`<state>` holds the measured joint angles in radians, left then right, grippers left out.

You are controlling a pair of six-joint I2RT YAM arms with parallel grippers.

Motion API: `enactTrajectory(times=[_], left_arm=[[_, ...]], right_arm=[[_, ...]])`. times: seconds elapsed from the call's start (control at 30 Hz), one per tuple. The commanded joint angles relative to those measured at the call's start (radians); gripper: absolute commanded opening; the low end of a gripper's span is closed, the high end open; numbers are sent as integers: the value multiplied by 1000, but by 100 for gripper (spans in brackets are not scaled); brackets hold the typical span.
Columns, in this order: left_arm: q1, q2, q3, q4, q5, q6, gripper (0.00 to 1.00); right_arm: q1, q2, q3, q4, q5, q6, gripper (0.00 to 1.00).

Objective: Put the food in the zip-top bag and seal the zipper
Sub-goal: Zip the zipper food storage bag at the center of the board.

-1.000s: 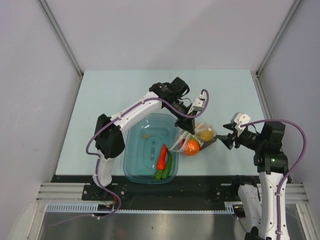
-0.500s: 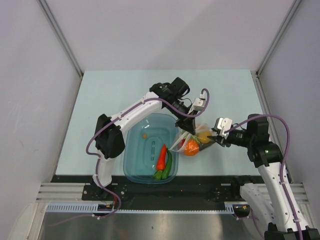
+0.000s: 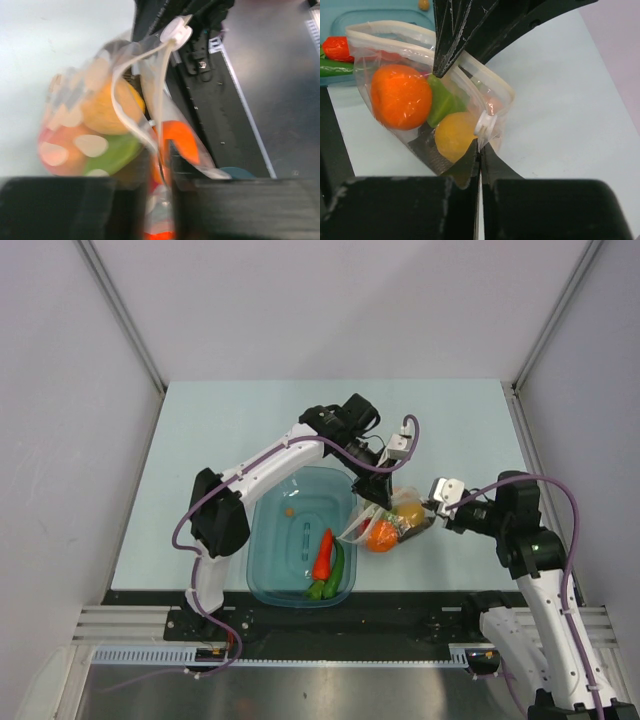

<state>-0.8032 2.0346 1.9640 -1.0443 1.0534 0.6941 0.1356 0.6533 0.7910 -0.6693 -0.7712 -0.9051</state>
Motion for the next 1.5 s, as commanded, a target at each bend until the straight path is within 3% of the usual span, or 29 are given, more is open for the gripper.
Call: enactTrajectory(times=[0.0,0.1,0.13,0.17,0.27,0.47,0.9,1.23,1.4,1.47], left_arm=[[-1,-80,9,142,-15,-126,40],[1,-193,-108,395,-56,-255,53],[1,-227,-188,546,-76,-310,56],[1,-291,-230,616,-84,-330,64],[-5,-378,-342,811,-113,-366,70],[-67,-367,-298,712,-165,-203,65],[-136,-278,-235,681,-211,-143,52],[-155,-249,-228,658,-197,-111,50],[-163,-248,-226,675,-210,-119,40],[-163,-241,-223,679,-208,-119,30]], right_arm=[[-16,-7,31,60,-40,86,0],[-22,-10,42,56,-69,120,0],[-24,-12,42,48,-74,121,0],[-28,-15,42,47,-85,123,0],[-39,-20,39,36,-102,129,0],[-76,-18,42,42,-141,159,0],[-110,-24,45,57,-162,190,0],[-116,-24,40,62,-160,199,0],[-117,-21,42,68,-162,202,0],[-119,-24,42,68,-162,204,0]])
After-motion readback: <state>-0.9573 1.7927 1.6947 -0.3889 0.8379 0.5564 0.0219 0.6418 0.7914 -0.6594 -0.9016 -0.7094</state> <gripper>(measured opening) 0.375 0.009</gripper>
